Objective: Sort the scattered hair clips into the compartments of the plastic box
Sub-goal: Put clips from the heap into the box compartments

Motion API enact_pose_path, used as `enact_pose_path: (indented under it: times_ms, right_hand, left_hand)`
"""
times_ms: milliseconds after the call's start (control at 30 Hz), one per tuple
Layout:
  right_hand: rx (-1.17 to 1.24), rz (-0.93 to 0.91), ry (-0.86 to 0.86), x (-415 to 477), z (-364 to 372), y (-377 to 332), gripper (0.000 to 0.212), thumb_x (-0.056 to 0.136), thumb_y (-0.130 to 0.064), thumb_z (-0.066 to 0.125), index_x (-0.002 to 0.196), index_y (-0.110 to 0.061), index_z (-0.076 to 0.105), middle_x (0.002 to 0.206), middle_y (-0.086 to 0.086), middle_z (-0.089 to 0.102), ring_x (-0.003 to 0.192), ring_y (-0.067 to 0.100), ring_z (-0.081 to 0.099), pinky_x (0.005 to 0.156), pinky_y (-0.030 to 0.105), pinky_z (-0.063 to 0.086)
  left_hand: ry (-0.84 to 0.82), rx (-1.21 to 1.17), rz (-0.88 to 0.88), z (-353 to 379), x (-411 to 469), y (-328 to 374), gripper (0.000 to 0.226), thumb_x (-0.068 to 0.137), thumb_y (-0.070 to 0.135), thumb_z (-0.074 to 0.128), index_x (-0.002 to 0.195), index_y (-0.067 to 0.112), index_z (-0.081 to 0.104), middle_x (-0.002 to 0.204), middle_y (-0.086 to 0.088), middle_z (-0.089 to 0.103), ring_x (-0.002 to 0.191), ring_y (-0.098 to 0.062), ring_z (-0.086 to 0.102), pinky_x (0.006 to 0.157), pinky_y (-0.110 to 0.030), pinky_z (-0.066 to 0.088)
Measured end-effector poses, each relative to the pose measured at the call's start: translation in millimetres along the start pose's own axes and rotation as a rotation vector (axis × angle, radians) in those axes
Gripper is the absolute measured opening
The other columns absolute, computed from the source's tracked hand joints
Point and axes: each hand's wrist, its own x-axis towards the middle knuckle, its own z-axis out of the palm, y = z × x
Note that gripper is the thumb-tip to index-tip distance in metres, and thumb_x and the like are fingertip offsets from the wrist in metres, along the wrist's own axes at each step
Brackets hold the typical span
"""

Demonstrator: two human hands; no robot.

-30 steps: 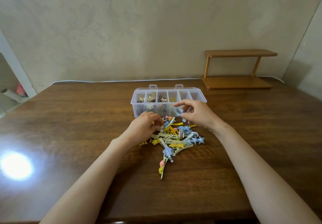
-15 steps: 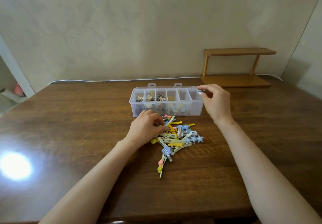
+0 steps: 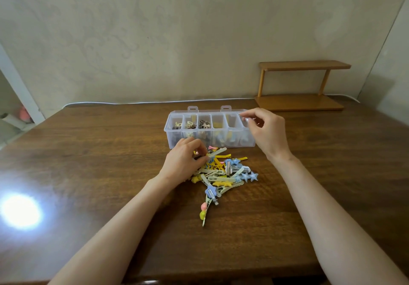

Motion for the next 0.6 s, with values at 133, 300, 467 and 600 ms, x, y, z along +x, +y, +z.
enact_pose_path:
  times_ms: [133,300,467,600]
  right_hand:
    - [0.031,-0.011,-0.073,-3,3,-3,0.021,0.089,-0.002,0.055,0.097,-0.012,0.072,0.09,0.0,0.07,0.078,0.006,0.064,0.067,0.014,0.05]
    - [0.021,-0.009,-0.071,-3,5,-3,0.022,0.089,-0.002,0.054,0.096,-0.013,0.072,0.086,0.0,0.071,0.072,0.005,0.063,0.063,0.019,0.052]
    - [0.025,0.015,-0.047,-2,3,-1,0.023,0.089,-0.002,0.054,0.096,-0.013,0.072,0.081,-0.001,0.07,0.074,0.012,0.065,0.066,0.036,0.058]
    - [0.028,0.019,-0.063,-2,3,-3,0.022,0.089,-0.003,0.054,0.096,-0.014,0.072,0.082,-0.002,0.069,0.074,0.011,0.065,0.064,0.033,0.058]
  left_hand:
    - [0.008,-0.026,-0.013,-2,-1,2,0.013,0.085,0.031,0.063,0.091,0.02,0.059,0.086,0.013,0.056,0.086,-0.008,0.051,0.07,-0.024,0.041]
    - [0.066,-0.149,-0.016,-4,-1,3,0.01,0.084,0.028,0.065,0.083,0.025,0.056,0.078,0.016,0.057,0.075,-0.005,0.054,0.066,-0.025,0.043]
    - [0.289,-0.23,0.042,-17,2,11,0.008,0.083,0.022,0.067,0.083,0.021,0.059,0.074,0.022,0.057,0.069,-0.005,0.053,0.061,-0.026,0.043]
    - [0.416,-0.139,0.07,-24,14,18,0.008,0.083,0.025,0.067,0.082,0.02,0.06,0.077,0.02,0.058,0.076,-0.009,0.053,0.064,-0.027,0.043]
